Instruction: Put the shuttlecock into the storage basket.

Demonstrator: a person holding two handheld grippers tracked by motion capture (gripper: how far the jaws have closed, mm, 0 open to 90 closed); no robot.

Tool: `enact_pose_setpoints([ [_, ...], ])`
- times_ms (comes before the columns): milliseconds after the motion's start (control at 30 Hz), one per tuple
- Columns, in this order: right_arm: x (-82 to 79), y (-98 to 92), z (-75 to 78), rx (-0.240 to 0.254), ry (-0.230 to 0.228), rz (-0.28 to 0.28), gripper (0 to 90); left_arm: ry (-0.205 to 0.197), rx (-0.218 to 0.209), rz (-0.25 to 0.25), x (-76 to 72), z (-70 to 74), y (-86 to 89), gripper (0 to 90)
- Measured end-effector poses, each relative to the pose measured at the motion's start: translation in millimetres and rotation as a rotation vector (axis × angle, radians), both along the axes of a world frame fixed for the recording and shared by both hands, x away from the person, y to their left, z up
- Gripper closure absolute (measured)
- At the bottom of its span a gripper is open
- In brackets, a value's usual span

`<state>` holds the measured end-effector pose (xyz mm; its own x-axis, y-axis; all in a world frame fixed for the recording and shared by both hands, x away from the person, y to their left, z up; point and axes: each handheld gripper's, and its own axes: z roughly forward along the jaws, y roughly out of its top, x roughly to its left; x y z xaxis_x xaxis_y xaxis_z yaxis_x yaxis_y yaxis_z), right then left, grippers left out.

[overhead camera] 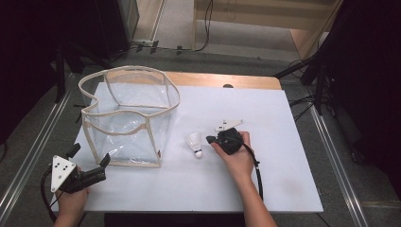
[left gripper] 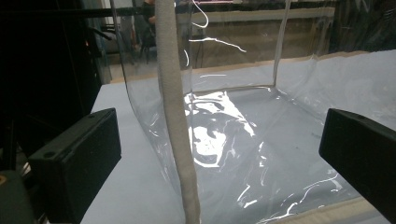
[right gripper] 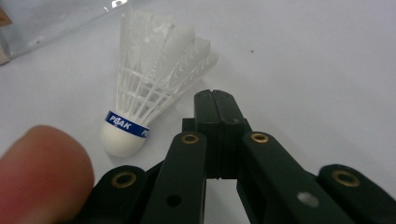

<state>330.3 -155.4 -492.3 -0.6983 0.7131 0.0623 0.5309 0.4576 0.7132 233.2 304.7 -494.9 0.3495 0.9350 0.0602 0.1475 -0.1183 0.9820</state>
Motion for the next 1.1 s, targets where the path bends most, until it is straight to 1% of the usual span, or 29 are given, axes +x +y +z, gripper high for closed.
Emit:
enact_pose_setpoints([
  [67, 0.3, 3.2, 1.7, 0.003, -0.008, 0.012, 88.1, 0.000, 0.001, 0.000, 0.1, -0.1, -0.1, 0.0],
  [167, -0.4, 3.9, 3.3, 0.007, -0.005, 0.009, 88.0, 0.000, 0.001, 0.000, 0.1, -0.1, -0.2, 0.0],
  [200, -0.9, 3.5, 4.1, 0.015, -0.006, 0.008, 87.9, 0.000, 0.000, 0.000, 0.1, -0.1, -0.1, 0.0],
  [233, -2.7, 1.5, 7.4, 0.033, -0.004, 0.005, 82.0, 0.000, -0.001, 0.000, 0.1, 0.0, 0.0, 0.0],
  [267, -2.7, 1.5, 7.4, 0.033, -0.004, 0.005, 82.0, 0.000, 0.000, -0.001, 0.2, 0.0, 0.1, 0.0],
  [300, -5.2, 0.1, 10.6, 0.051, 0.005, -0.004, 74.8, -0.001, -0.004, 0.000, 0.3, -0.1, -0.1, 0.0],
  [333, -5.2, 0.1, 10.6, 0.051, 0.005, -0.004, 74.8, 0.000, -0.001, 0.000, 0.2, -0.1, -0.2, 0.0],
  [367, -7.0, -0.6, 12.5, 0.065, 0.011, 0.000, 71.4, 0.000, 0.002, 0.000, 0.1, -0.1, -0.2, 0.0],
  [400, -9.8, -1.1, 14.7, 0.071, 0.011, -0.003, 67.3, 0.000, 0.003, 0.000, 0.1, -0.1, -0.4, 0.0],
  [433, -14.2, -1.1, 16.9, 0.083, 0.013, -0.014, 58.5, 0.000, 0.004, 0.000, 0.1, -0.1, -0.4, 0.0],
  [533, -19.9, -0.1, 19.1, 0.102, 0.023, -0.037, 40.3, 0.000, 0.004, 0.000, 0.1, -0.1, -0.4, 0.0],
  [567, -22.2, 1.1, 19.9, 0.104, 0.026, -0.053, 33.8, -0.001, 0.004, 0.000, 0.1, -0.2, -0.5, 0.0],
  [600, -24.3, 2.7, 20.6, 0.100, 0.023, -0.071, 27.3, -0.001, 0.004, -0.001, 0.2, -0.2, -0.6, 0.0],
  [667, -28.0, 6.6, 20.9, 0.086, 0.030, -0.101, 13.7, -0.001, 0.002, -0.001, 0.1, -0.3, -0.9, 0.0],
  [700, -29.7, 9.8, 20.7, 0.074, 0.044, -0.137, 6.4, -0.001, 0.003, -0.001, 0.1, -0.3, -0.9, 0.0],
  [733, -31.0, 12.7, 20.0, 0.065, 0.057, -0.155, 1.3, -0.001, 0.003, -0.001, 0.1, -0.3, -0.9, 0.0],
  [767, -31.8, 15.3, 19.0, 0.061, 0.073, -0.151, 0.0, -0.001, 0.003, -0.002, 0.2, -0.3, -1.0, 0.0],
  [800, -32.9, 17.6, 17.9, 0.068, 0.083, -0.149, 0.0, -0.001, 0.002, -0.002, 0.1, -0.3, -1.0, 0.0],
  [833, -34.8, 20.3, 17.2, 0.067, 0.079, -0.176, 0.0, -0.001, 0.003, -0.002, 0.0, -0.3, -1.0, 0.0],
  [867, -37.6, 23.9, 16.7, 0.042, 0.057, -0.227, 0.0, -0.001, 0.004, -0.002, 0.0, -0.3, -0.9, 0.0],
  [900, -37.6, 23.9, 16.7, 0.042, 0.057, -0.227, 0.0, -0.001, 0.002, -0.002, 0.0, -0.3, -0.9, 0.0],
  [933, -41.1, 29.1, 15.1, 0.013, 0.029, -0.242, 0.0, -0.001, 0.004, -0.002, 0.1, -0.2, -0.6, 0.0],
  [967, -42.0, 30.8, 14.2, 0.026, 0.037, -0.231, 0.0, -0.001, 0.004, -0.001, 0.1, -0.1, -0.6, 0.0],
  [1033, -42.7, 32.5, 13.3, 0.036, 0.043, -0.221, 0.0, -0.001, 0.004, -0.002, 0.1, -0.2, -0.6, 0.0],
  [1067, -44.1, 36.6, 12.5, 0.029, 0.046, -0.207, 0.0, -0.001, 0.004, -0.002, 0.1, -0.2, -0.6, 0.0],
  [1100, -44.6, 38.4, 12.2, 0.036, 0.050, -0.199, 0.0, -0.002, 0.004, -0.002, 0.1, -0.2, -0.6, 0.0],
])
